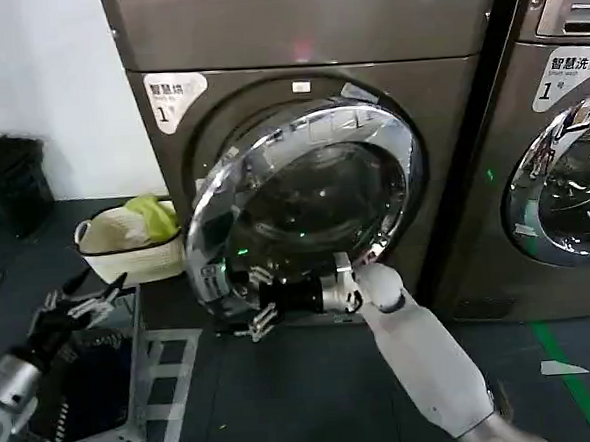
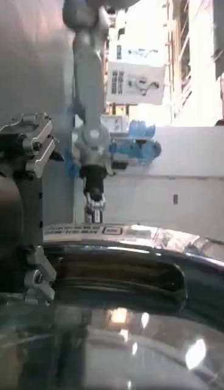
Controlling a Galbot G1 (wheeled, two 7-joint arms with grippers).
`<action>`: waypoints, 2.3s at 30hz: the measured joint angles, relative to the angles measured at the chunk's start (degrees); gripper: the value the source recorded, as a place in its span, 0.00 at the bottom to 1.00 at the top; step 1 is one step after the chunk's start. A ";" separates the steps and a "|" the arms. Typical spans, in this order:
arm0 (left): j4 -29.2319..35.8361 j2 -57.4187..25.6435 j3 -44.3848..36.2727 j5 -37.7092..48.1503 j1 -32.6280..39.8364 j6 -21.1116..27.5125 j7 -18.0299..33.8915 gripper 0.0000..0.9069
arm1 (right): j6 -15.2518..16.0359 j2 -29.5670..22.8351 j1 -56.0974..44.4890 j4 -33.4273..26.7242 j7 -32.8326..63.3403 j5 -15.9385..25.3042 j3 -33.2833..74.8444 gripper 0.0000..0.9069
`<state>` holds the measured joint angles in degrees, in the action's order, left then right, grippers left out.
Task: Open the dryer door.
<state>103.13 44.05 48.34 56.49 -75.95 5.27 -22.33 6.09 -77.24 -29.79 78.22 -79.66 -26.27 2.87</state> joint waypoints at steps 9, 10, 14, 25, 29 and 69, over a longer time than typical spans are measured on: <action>-2.59 -2.29 -3.76 2.14 4.65 -0.43 -1.37 1.00 | 0.03 1.06 -1.40 0.13 -4.03 -0.64 2.05 1.00; -2.69 -2.49 -4.22 2.54 5.12 -0.52 -1.37 1.00 | 0.02 1.21 -1.63 0.42 -4.03 -0.65 2.26 1.00; -3.26 -3.64 -6.33 3.94 7.26 -0.84 -1.67 1.00 | -0.07 1.72 -2.58 1.68 -4.03 -0.81 2.86 1.00; -5.13 -7.43 -15.38 7.71 13.27 -1.28 -7.30 1.00 | -0.66 2.62 -5.27 4.88 -4.04 -0.55 4.40 1.00; -5.00 -8.11 -19.49 8.77 15.57 -1.19 -8.34 1.00 | -1.91 3.09 -6.54 5.80 -4.04 -0.41 5.74 1.00; -3.65 -6.31 -39.50 7.56 29.44 -2.92 -11.91 1.00 | -7.04 6.19 -28.79 16.20 0.49 -4.69 38.63 1.00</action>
<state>99.48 37.75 8.84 64.06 -46.51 2.35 -34.25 -0.95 -71.05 -58.58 94.42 -79.17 -30.95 41.49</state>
